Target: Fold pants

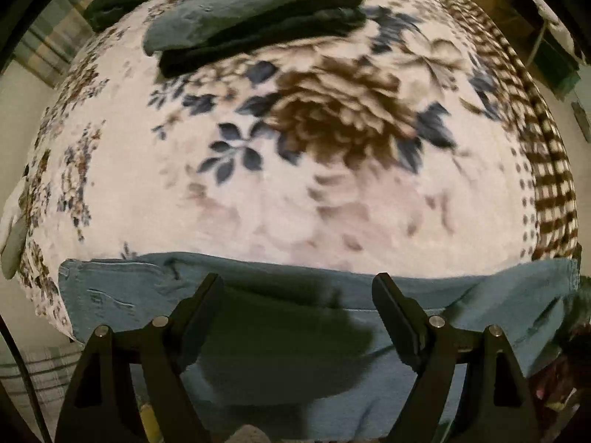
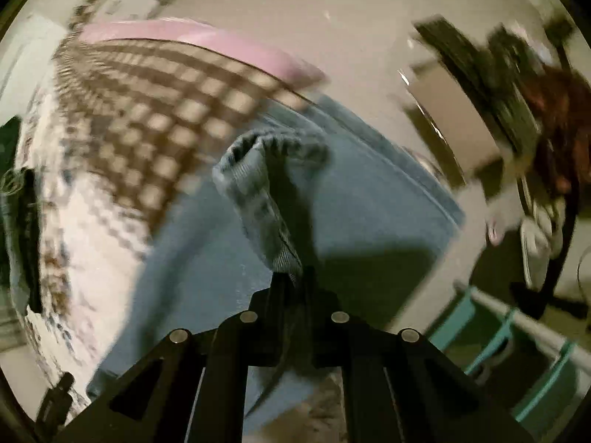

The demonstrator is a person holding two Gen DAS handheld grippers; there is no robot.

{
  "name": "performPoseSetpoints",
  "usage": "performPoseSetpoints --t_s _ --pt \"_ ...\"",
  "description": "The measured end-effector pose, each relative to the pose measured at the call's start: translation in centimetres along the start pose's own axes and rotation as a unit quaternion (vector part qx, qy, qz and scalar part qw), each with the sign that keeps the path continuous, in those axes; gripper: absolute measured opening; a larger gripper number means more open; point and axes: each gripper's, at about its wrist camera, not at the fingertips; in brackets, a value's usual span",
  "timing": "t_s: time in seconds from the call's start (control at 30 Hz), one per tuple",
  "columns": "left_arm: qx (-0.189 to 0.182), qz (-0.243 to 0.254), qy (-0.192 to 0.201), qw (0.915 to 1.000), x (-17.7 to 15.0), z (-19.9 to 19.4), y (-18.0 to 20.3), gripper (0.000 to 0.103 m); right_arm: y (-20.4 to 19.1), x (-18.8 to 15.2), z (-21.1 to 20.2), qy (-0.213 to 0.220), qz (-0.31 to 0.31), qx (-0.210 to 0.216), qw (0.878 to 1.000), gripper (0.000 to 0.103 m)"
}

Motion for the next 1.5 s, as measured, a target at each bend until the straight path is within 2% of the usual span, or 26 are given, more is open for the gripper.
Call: performPoseSetpoints --t_s 0.07,0.1,0.17,0.2,0.27,0.3,0.4,0.43,0.47,0.5,0.6,0.73,0.83,0.87,0.93,1.0,1.03,1.07,1.1,1.17,1.23,1.33,1.43,1.47,1.5 --pt "-0.009 0.005 -0.007 0.9999 -0.3 0.6 0.7 0.081 2.0 -0.3 2.0 -0.039 0.014 0.005 0.999 0.009" --pt "-0.016 0.009 -0.014 0.9997 -0.5 1.0 1.2 0.087 2.9 -0.3 2.7 -0.051 0.03 0.017 0.998 0.009" --pt "-0.027 0.016 -0.027 0.9992 -1.0 1.8 2.0 0.093 4.4 -0.1 3.4 -0.062 0.062 0.062 0.994 0.011" --pt "-0.029 0.019 -0.031 0.9989 -1.1 2.0 2.4 0.093 5.1 0.2 3.6 -0.068 0.081 0.091 0.99 0.013" --pt "-0.032 0.028 -0.038 0.9984 -1.4 2.5 3.1 0.093 5.9 0.5 3.8 -0.063 0.11 0.131 0.983 0.029" --pt "-0.032 0.033 -0.042 0.9981 -1.5 2.8 3.6 0.093 6.2 0.9 4.0 -0.064 0.123 0.149 0.979 0.033" --pt "-0.036 0.041 -0.051 0.9972 -1.7 3.2 4.4 0.093 6.5 1.5 4.8 -0.069 0.143 0.162 0.974 0.036" --pt "-0.036 0.043 -0.052 0.9971 -1.7 3.3 4.5 0.093 6.4 1.6 4.9 -0.066 0.142 0.161 0.975 0.035" --pt "-0.037 0.044 -0.054 0.9969 -1.8 3.3 4.7 0.093 6.2 1.6 4.5 -0.051 0.139 0.153 0.977 0.017" --pt "-0.038 0.045 -0.056 0.9967 -1.8 3.4 4.8 0.093 6.3 1.5 4.1 -0.037 0.134 0.14 0.98 0.004" --pt "-0.041 0.041 -0.063 0.9963 -2.2 3.4 4.8 0.093 6.5 1.1 1.5 -0.007 0.115 0.122 0.986 0.004" --pt "-0.044 0.031 -0.072 0.996 -3.5 3.9 4.5 0.093 8.8 0.2 -0.6 0.016 0.137 0.096 0.986 0.003" --pt "-0.036 0.043 -0.08 0.9952 -4.2 4.3 4.1 0.093 10.1 0.2 1.2 -0.012 0.139 0.071 0.988 0.003" --pt "-0.036 0.04 -0.082 0.9951 -4.3 4.5 4.0 0.093 10.2 0.1 2.1 -0.026 0.137 0.058 0.988 0.003" --pt "-0.033 0.036 -0.084 0.9952 -4.5 4.7 3.9 0.093 10.5 0.3 3.8 -0.061 0.122 0.059 0.989 0.004" --pt "-0.031 0.029 -0.087 0.9953 -5.0 4.8 3.3 0.093 10.3 1.0 3.8 -0.082 0.095 0.034 0.991 0.015" --pt "-0.03 0.025 -0.086 0.9955 -5.0 4.7 3.1 0.093 10.0 1.2 3.2 -0.082 0.076 0.019 0.994 0.026" --pt "-0.028 0.021 -0.085 0.9958 -4.9 4.6 2.8 0.093 9.6 1.4 2.0 -0.071 0.055 0.003 0.996 0.035" --pt "-0.028 0.02 -0.084 0.9959 -5.0 4.3 2.1 0.093 9.1 1.7 0.1 -0.044 0.032 -0.007 0.998 0.039" --pt "-0.03 0.012 -0.076 0.9966 -4.9 4.0 2.0 0.093 8.0 2.3 -2.4 -0.005 -0.001 -0.006 1.0 0.06" --pt "-0.032 0.0 -0.071 0.997 -4.4 3.7 2.2 0.093 6.0 4.0 -3.8 0.024 -0.038 0.0 0.999 0.068" --pt "-0.037 -0.001 -0.065 0.9972 -3.2 4.0 3.7 0.093 2.4 7.8 -3.0 0.042 -0.083 -0.016 0.995 0.068" --pt "-0.033 0.016 -0.059 0.9976 -2.0 4.6 5.9 0.093 -0.2 10.5 0.1 0.02 -0.121 -0.057 0.991 0.067" --pt "-0.032 0.02 -0.058 0.9976 -1.8 4.8 6.4 0.093 -0.8 11.0 1.1 0.014 -0.131 -0.067 0.989 0.056" --pt "-0.032 0.023 -0.057 0.9976 -1.7 4.9 6.8 0.093 -1.3 11.0 1.5 0.016 -0.142 -0.07 0.987 0.039"
Point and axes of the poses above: each gripper's, at about its wrist camera, not at the fingertips, and z roughly the way its jaws point, y to its right, x to its top, and after that the axes turned 10 degrees about -x, right-handed
